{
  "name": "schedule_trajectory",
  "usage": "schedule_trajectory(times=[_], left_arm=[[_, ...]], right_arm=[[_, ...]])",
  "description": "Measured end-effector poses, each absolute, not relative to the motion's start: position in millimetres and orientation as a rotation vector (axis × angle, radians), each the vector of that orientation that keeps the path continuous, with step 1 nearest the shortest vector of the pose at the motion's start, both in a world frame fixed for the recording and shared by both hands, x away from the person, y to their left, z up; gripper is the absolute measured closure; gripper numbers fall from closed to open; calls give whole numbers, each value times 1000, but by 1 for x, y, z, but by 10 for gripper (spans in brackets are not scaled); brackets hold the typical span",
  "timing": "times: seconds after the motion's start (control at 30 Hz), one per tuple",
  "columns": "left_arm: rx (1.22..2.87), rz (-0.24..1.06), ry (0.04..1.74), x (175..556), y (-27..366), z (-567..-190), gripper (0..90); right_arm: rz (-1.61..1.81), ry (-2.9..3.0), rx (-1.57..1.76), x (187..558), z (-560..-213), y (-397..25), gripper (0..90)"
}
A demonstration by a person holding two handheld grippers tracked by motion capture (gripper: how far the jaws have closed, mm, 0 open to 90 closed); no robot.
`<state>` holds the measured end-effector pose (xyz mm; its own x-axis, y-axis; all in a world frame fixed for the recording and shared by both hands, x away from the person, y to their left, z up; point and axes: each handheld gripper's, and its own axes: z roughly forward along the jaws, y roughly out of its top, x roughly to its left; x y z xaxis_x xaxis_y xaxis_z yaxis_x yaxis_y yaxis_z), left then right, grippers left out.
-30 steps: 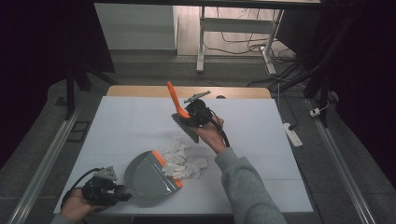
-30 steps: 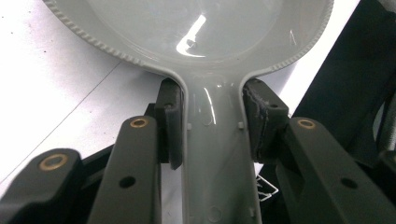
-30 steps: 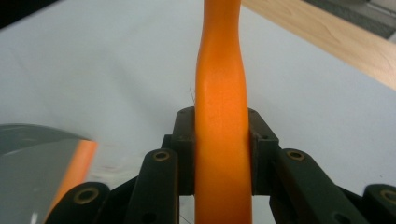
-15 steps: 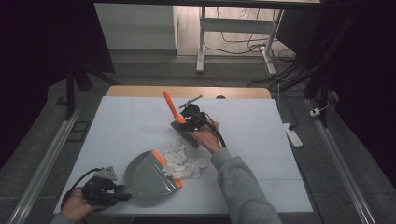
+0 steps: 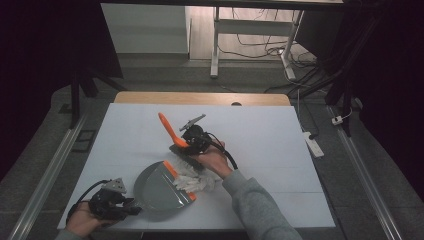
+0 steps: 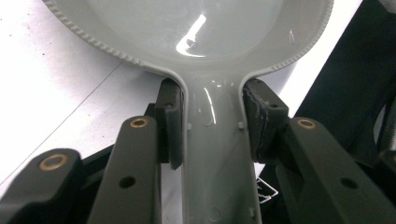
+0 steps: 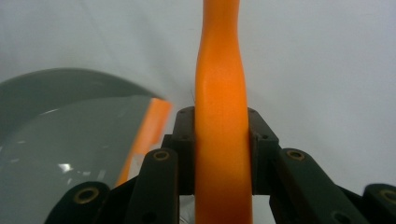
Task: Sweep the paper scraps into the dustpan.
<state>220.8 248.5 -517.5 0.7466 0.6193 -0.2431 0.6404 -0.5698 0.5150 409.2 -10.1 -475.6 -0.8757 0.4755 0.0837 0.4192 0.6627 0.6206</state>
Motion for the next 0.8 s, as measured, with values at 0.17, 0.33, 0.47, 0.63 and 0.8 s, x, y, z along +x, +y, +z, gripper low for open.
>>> schedule_trajectory(times=[0.17,0.33,0.47,0.63,0.8], left_arm=[[2352,-46,949,221,248,-518,620],[2351,-44,949,221,248,-518,620],[2352,-46,948,221,248,-518,620],[2352,-46,948,221,248,-517,620],[2355,-46,945,221,248,-517,620]], right_arm=[[1075,2826,692,391,-473,-2,702],[1185,2764,669,385,-454,-7,702],[1233,2675,711,389,-436,-28,702],[1174,2590,789,392,-422,-62,701],[1079,2561,879,389,-426,-92,701]])
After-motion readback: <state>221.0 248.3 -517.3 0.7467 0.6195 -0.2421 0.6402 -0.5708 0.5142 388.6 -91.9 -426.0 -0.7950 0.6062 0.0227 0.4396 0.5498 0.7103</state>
